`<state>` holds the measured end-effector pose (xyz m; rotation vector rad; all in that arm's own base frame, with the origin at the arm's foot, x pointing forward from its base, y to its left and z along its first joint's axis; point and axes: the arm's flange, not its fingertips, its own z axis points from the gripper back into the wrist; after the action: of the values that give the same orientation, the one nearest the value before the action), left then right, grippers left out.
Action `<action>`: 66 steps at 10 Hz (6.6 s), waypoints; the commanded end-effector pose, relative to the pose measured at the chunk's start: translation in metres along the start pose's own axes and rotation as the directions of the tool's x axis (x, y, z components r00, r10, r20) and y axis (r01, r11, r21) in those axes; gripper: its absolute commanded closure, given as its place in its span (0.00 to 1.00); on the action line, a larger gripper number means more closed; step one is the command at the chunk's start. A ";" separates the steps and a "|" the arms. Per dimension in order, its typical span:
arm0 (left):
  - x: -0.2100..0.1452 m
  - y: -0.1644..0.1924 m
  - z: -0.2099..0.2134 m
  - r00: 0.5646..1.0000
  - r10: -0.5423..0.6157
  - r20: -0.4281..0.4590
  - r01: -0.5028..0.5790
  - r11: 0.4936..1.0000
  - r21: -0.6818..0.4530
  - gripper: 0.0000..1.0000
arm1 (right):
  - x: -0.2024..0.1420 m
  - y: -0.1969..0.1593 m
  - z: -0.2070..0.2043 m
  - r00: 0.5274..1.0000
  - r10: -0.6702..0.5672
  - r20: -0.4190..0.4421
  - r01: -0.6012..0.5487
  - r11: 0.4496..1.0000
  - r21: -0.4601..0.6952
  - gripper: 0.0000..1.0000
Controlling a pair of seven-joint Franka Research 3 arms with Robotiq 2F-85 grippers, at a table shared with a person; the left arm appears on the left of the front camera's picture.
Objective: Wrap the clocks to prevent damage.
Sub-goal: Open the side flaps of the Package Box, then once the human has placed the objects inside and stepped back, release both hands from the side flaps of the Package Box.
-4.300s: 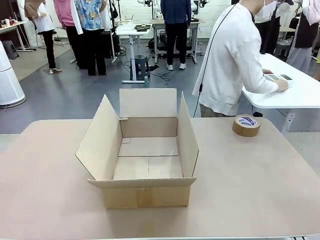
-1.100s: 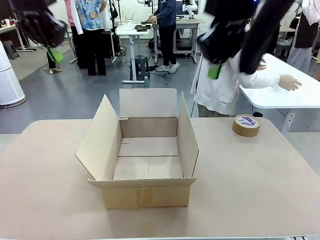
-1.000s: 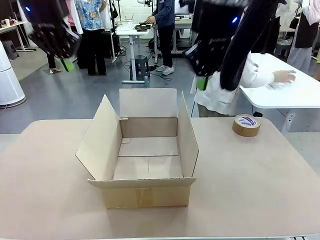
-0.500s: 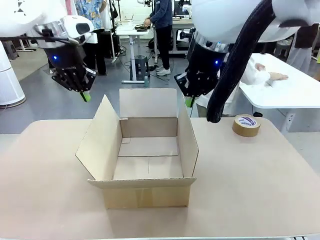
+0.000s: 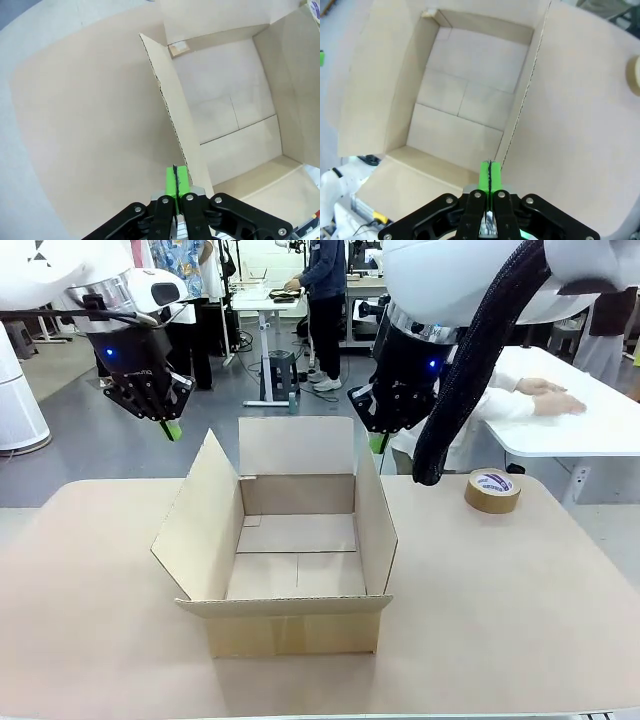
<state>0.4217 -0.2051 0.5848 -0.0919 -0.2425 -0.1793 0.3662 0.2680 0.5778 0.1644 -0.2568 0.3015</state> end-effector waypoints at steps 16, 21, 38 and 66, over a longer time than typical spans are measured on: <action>0.007 -0.013 -0.092 0.979 0.187 -0.075 -0.169 0.966 0.197 1.00 | -0.004 -0.022 -0.095 0.992 -0.128 0.003 0.125 0.966 -0.225 0.99; 0.006 0.011 -0.150 0.977 0.197 -0.087 -0.175 0.961 0.214 1.00 | -0.022 -0.065 -0.134 0.989 -0.146 0.037 0.149 0.911 -0.384 0.99; 0.017 0.021 -0.202 0.952 0.251 -0.177 -0.240 0.968 0.077 1.00 | -0.016 -0.079 -0.177 0.966 -0.241 -0.097 0.203 0.934 -0.292 0.99; 0.017 0.020 -0.201 0.944 0.276 -0.179 -0.262 0.960 0.097 1.00 | -0.020 -0.080 -0.176 0.965 -0.240 -0.103 0.202 0.935 -0.291 0.99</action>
<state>0.4876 -0.2105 0.3956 -0.0409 -0.0434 0.0972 0.4128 0.2217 0.3957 -0.1056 -0.1402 0.0544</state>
